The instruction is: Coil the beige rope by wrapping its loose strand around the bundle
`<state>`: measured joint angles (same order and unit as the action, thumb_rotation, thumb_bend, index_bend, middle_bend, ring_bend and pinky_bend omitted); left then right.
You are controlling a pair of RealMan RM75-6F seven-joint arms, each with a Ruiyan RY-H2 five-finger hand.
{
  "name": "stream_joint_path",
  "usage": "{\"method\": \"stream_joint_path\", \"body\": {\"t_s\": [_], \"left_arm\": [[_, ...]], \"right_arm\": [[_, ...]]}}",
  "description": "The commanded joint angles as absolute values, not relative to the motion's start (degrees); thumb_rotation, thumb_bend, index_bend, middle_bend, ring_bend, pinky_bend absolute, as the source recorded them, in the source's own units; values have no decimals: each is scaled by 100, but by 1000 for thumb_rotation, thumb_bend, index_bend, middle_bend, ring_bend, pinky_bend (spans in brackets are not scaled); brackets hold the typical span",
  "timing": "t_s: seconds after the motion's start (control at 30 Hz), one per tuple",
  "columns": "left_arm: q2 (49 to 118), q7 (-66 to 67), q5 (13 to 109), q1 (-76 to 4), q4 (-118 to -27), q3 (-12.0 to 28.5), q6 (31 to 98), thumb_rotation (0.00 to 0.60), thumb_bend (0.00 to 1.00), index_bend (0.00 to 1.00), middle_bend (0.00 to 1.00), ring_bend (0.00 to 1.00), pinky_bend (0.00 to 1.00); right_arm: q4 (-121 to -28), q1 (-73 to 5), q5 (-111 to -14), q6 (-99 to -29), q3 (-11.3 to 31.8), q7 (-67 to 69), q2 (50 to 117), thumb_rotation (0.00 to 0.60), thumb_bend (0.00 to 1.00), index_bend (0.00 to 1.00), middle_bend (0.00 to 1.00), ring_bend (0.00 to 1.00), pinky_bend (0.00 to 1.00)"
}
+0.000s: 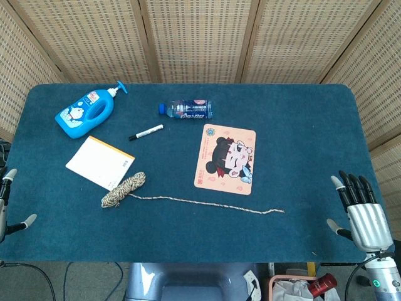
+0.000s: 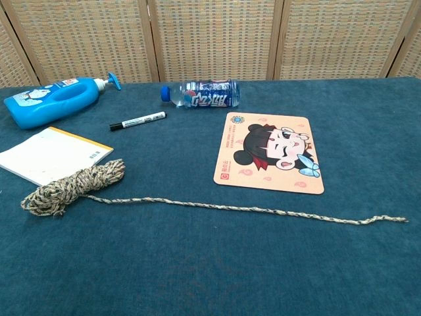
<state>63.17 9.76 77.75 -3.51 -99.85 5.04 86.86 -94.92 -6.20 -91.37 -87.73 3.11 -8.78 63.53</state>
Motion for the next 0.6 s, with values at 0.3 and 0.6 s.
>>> {"method": "stream_joint_path", "body": {"t_s": [0.3, 0.6], "left_arm": [[6375, 1022, 7673, -435, -9926, 557, 8545, 600, 0, 0, 0, 0, 0], [6497, 1216, 7565, -519, -9861, 580, 8427, 600, 0, 0, 0, 0, 0]], "right_arm": [[-9387, -1340, -9591, -7733, 170, 300, 6327, 600, 0, 11, 0, 0, 0], [-9094, -2315, -9171, -6190, 367, -165, 6979, 600, 18, 276, 0, 0, 0]]}}
